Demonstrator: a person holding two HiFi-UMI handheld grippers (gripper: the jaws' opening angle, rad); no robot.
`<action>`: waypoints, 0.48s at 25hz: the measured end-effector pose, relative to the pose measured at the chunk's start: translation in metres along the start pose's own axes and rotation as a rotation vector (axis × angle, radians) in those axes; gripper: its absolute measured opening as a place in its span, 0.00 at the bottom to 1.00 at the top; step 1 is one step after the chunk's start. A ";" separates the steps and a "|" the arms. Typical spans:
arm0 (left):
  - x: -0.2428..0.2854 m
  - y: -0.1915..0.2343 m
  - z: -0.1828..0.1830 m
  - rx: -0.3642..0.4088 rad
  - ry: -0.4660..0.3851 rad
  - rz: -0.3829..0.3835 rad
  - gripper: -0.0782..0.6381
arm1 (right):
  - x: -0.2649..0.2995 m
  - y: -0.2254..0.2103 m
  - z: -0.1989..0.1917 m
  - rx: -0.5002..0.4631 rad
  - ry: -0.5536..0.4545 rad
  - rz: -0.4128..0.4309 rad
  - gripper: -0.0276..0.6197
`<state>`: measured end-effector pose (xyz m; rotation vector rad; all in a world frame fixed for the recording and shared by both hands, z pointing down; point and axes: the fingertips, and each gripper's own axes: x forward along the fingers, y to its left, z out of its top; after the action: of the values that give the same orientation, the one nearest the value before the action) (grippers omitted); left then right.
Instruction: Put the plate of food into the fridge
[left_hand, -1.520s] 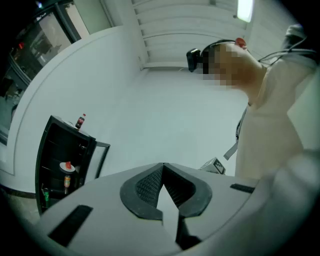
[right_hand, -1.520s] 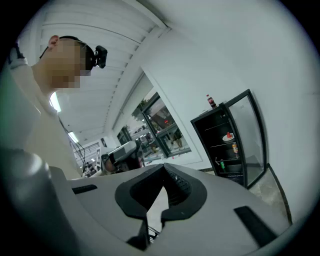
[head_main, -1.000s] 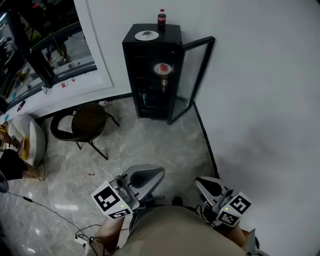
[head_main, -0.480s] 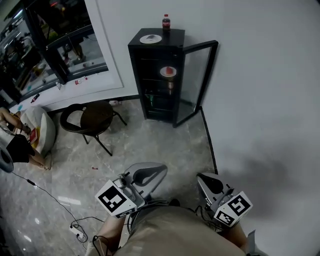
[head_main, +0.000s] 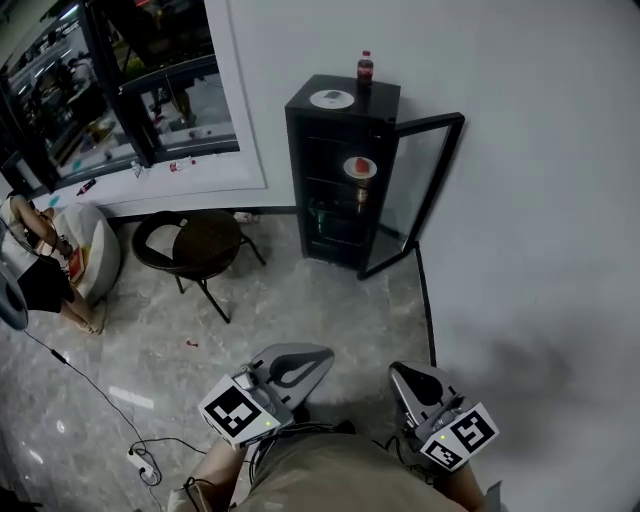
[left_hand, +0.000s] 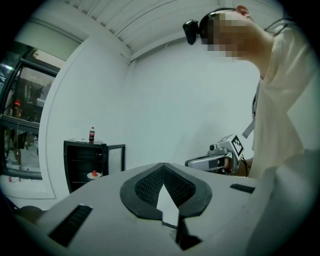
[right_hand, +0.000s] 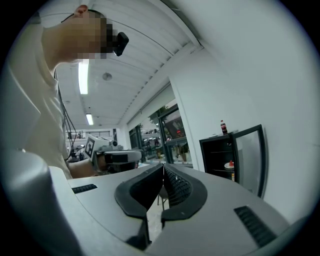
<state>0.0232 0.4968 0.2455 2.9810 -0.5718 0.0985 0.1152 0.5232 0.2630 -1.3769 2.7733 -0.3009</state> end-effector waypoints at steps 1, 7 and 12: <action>0.002 0.007 0.003 0.002 -0.006 -0.005 0.12 | 0.005 -0.004 0.004 0.003 -0.006 -0.009 0.08; 0.001 0.058 0.011 0.008 -0.035 -0.042 0.12 | 0.047 -0.022 0.012 0.067 -0.024 -0.070 0.08; -0.018 0.112 0.013 0.003 -0.068 -0.020 0.12 | 0.105 -0.027 0.011 0.046 -0.004 -0.079 0.08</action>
<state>-0.0340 0.3985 0.2409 3.0018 -0.5496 -0.0030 0.0744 0.4223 0.2629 -1.4775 2.6951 -0.3617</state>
